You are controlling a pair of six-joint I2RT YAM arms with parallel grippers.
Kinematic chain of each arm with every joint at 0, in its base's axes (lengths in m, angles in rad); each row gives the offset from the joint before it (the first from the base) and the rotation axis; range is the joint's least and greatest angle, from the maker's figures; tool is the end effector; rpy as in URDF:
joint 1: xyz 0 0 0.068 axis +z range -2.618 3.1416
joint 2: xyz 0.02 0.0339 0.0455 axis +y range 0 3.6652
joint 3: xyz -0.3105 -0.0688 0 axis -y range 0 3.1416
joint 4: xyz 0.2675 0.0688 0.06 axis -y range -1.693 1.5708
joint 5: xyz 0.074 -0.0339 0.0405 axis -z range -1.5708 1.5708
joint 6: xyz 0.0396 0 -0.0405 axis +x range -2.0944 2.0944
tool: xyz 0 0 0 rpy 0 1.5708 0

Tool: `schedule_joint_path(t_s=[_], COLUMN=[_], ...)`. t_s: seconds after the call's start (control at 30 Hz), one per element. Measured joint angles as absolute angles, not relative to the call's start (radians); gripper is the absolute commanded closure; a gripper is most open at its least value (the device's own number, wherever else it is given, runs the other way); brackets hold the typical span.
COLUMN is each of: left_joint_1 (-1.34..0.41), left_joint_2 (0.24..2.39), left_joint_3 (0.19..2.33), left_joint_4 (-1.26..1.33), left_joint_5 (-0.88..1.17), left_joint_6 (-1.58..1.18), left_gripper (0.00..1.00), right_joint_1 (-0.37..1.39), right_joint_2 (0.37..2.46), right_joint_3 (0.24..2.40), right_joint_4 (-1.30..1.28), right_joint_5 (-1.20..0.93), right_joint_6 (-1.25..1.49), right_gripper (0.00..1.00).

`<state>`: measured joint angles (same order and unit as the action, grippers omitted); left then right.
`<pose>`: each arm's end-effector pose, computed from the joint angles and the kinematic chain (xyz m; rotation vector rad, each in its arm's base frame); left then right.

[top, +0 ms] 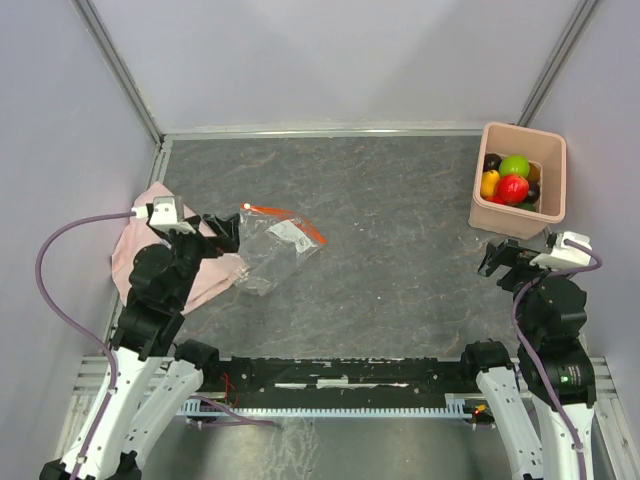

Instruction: Place the food in the zip-top bag and seal the zipper

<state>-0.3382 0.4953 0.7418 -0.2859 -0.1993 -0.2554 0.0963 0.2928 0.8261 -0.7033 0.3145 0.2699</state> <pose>0.1010 -0.0272 0.3801 -0.0880 1.6152 -0.2988 0.0336 -0.0091 0.3719 0.3775 1.6908 -0.0042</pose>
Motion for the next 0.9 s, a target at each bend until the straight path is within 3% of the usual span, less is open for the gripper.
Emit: schedule_joint_path(t_s=[0.37, 0.9], left_joint_1=[-0.338, -0.339], left_joint_2=[0.64, 1.11], left_joint_3=[0.855, 1.033], left_joint_4=[-0.398, -0.604], left_joint_5=[-0.215, -0.291], left_joint_6=[-0.313, -0.485], left_gripper=[0.0, 0.03], right_joint_1=[0.096, 0.121], right_joint_2=[0.245, 0.179], right_joint_3=[0.82, 0.804], right_joint_4=[-0.702, -0.692], right_joint_5=[0.315, 0.317], right_joint_6=[0.284, 0.295], right_gripper=[0.01, 0.01])
